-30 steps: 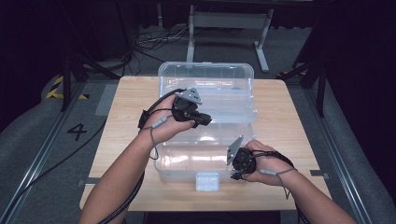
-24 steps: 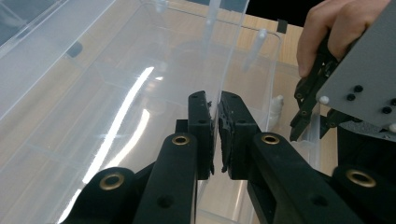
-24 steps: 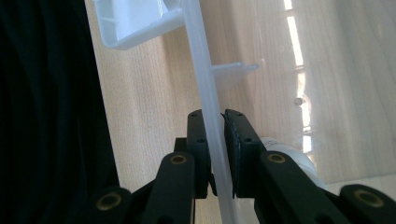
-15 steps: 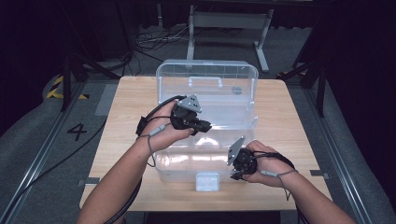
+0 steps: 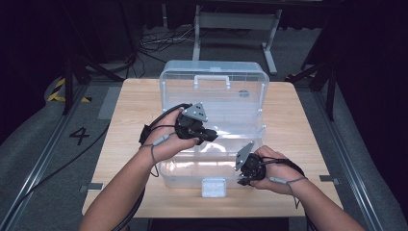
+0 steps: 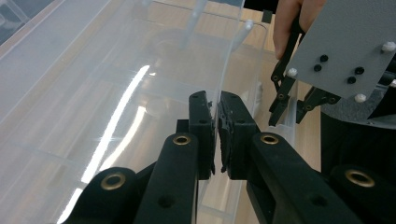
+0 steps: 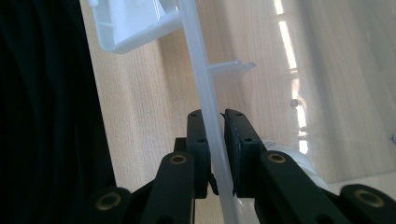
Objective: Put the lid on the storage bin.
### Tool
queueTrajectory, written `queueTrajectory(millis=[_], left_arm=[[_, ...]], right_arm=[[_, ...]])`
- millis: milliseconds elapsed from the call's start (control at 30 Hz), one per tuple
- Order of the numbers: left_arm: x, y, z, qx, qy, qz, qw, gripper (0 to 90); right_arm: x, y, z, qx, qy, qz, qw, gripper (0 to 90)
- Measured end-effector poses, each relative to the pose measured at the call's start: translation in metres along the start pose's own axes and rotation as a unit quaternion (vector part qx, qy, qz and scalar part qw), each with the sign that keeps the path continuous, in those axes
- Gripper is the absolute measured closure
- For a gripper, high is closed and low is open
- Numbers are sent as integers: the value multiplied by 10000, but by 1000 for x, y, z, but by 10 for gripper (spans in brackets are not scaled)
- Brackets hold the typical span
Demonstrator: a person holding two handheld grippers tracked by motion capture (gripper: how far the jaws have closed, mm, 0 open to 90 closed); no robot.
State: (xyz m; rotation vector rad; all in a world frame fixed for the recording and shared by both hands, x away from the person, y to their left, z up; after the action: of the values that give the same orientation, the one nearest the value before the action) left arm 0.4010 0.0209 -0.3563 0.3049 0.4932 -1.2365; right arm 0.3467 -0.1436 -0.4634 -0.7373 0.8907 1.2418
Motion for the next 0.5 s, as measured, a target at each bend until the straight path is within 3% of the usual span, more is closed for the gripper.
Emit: queueTrajectory(millis=[500], left_arm=[[1,-10,-6,-6,34,-86,10000,847]], right_arm=[[0,2,-1,49,-75,-173,9998,807]])
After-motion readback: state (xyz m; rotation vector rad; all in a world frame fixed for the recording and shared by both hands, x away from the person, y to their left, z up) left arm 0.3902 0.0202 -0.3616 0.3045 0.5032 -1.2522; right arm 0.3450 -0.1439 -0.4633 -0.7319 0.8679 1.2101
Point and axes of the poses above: each handheld gripper's, and its own axes: x roughly forward along the jaws, z roughly out of its top, y roughly to its left, the point moved 7 cm from there along x, roughly forward along the jaws, and after that the axes turned 10 degrees about -y, right-handed, at the moved point
